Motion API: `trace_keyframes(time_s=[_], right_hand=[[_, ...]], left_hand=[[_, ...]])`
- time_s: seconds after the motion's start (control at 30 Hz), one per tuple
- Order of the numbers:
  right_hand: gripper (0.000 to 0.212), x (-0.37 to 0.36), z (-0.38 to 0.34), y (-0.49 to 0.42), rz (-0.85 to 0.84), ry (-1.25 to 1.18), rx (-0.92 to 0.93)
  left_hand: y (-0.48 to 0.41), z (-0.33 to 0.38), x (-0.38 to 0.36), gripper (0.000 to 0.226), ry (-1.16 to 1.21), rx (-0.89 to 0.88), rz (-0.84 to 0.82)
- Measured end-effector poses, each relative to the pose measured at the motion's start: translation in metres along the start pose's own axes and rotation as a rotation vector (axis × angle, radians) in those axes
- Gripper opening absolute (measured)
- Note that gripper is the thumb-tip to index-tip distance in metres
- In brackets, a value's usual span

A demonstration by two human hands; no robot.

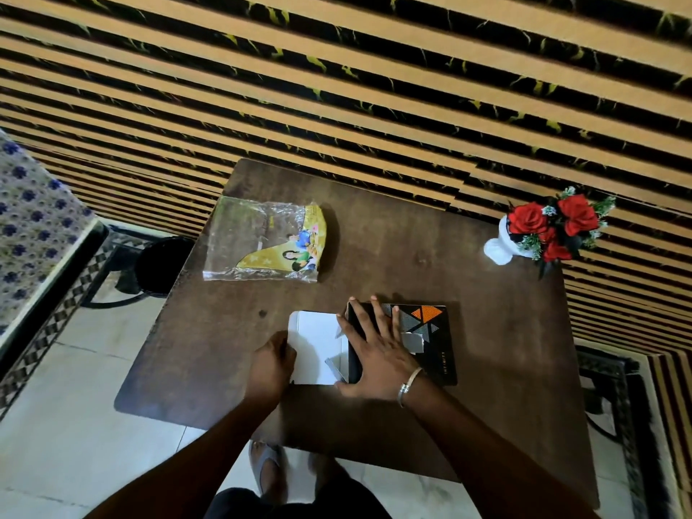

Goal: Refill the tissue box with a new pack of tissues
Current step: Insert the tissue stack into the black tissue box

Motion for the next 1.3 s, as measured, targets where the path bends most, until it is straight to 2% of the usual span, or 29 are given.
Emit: trace_keyframes(time_s=[0.07,0.23,0.37,0.43,0.6,0.7,0.8,0.9,1.0,1.1,1.2,1.3], right_hand=[[0.121,-0.004,-0.001,-0.002,-0.018,0.012,-0.011],[0.108,0.0,-0.001,-0.005,0.002,0.043,-0.06],[0.109,-0.006,-0.001,-0.005,0.019,0.031,-0.084],[0.112,-0.006,0.0,-0.005,0.033,-0.003,-0.083],[0.112,0.014,0.02,0.016,0.205,-0.077,-0.144],[0.097,0.017,0.06,0.049,0.351,-0.092,-0.351],[0.089,0.004,0.098,0.092,0.513,-0.229,-0.649],[0.091,-0.024,0.114,0.114,0.584,-0.501,-0.8],[0.091,-0.035,0.112,0.117,0.637,-0.725,-0.827],[0.086,-0.037,0.117,0.117,0.655,-0.766,-0.845],[0.086,-0.043,0.121,0.114,0.657,-0.824,-0.83],[0.071,-0.031,0.129,0.11,0.725,-0.904,-0.798]], left_hand=[[0.001,0.002,0.001,0.026,0.001,0.013,0.029],[0.0,0.002,0.007,0.025,0.079,0.03,-0.007],[0.014,0.017,0.003,0.018,0.314,0.048,-0.09],[0.022,0.028,-0.01,0.016,0.326,0.024,-0.156],[0.032,0.049,-0.045,0.045,0.297,-0.019,-0.277],[0.038,0.059,-0.062,0.045,0.328,0.019,-0.332],[0.036,0.054,-0.073,0.042,0.384,0.101,-0.297],[0.022,0.029,-0.095,0.046,0.461,0.154,-0.289],[0.041,0.058,-0.093,0.049,0.376,0.131,-0.274],[0.054,0.081,-0.091,0.059,0.25,0.089,-0.181],[0.053,0.081,-0.094,0.057,0.282,0.11,-0.179],[0.042,0.089,-0.094,0.056,0.293,0.1,-0.171]])
Point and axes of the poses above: each hand's wrist, its own y-axis away from the middle knuckle, its own x-axis out of the back of the hand, z = x × y, the point moved 10 cm from there along -y, towards the middle knuckle, and after that the axes turned 13 degrees about x, right-handed, at the moved point
